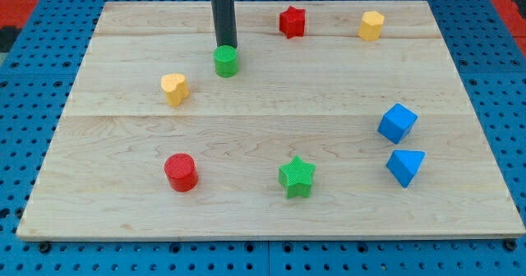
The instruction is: Move the red star to the center of the board along with the yellow hexagon
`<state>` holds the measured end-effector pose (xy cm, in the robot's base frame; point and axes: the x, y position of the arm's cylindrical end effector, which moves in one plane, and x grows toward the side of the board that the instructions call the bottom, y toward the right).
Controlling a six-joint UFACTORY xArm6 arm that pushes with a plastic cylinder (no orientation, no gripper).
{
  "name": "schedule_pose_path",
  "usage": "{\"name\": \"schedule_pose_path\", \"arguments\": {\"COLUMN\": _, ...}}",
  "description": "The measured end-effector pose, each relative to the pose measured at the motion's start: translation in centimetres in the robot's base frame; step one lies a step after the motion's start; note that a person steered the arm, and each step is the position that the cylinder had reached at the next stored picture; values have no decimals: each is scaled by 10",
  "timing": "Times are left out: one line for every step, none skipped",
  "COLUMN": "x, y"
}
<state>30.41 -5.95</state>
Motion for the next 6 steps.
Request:
{"name": "schedule_pose_path", "arguments": {"x": 0, "y": 0}}
{"name": "schedule_pose_path", "arguments": {"x": -16, "y": 26}}
{"name": "schedule_pose_path", "arguments": {"x": -40, "y": 44}}
{"name": "schedule_pose_path", "arguments": {"x": -38, "y": 121}}
{"name": "schedule_pose_path", "arguments": {"x": 21, "y": 116}}
{"name": "schedule_pose_path", "arguments": {"x": 35, "y": 222}}
